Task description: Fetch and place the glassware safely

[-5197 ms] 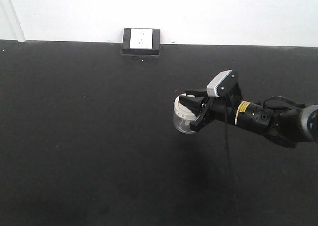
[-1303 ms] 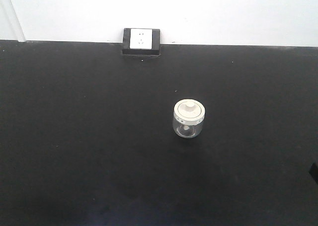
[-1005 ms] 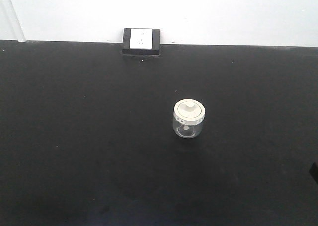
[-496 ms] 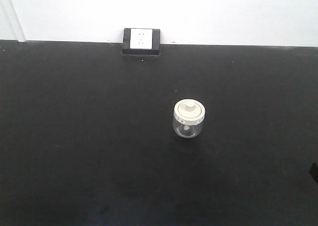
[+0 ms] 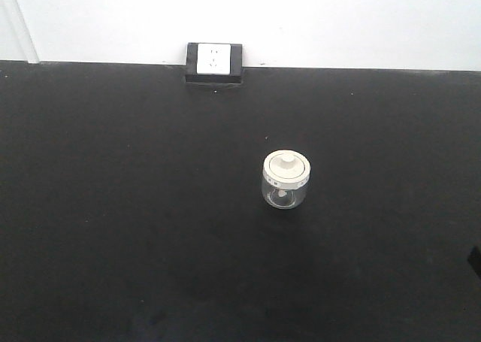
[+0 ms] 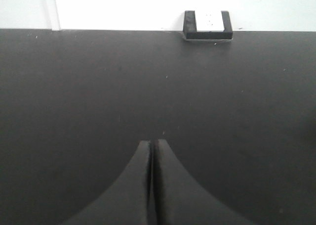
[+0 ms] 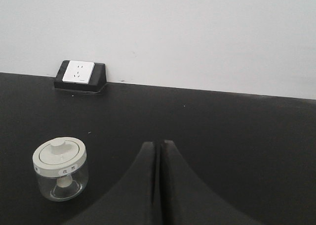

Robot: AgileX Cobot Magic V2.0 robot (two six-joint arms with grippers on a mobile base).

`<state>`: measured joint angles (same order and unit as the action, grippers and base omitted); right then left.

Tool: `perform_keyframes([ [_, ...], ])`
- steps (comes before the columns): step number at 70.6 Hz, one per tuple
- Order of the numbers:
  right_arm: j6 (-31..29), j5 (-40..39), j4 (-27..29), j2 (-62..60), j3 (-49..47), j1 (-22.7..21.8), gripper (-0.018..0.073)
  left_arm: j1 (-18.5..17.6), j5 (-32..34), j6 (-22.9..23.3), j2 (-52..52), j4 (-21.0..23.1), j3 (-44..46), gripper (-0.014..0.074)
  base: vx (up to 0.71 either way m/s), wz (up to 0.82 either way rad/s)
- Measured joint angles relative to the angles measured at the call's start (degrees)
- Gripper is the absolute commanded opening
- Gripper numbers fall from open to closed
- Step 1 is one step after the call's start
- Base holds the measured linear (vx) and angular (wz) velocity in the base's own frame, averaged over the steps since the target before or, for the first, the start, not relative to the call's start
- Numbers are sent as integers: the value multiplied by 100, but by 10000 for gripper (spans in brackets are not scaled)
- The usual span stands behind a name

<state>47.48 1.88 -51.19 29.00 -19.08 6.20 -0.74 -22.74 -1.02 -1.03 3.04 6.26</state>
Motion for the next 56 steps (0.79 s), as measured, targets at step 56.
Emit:
perform_keyframes([
  [56, 0, 72, 0, 0, 17, 0, -3, 49, 692, 5, 174, 51, -779, -7, 0, 0],
])
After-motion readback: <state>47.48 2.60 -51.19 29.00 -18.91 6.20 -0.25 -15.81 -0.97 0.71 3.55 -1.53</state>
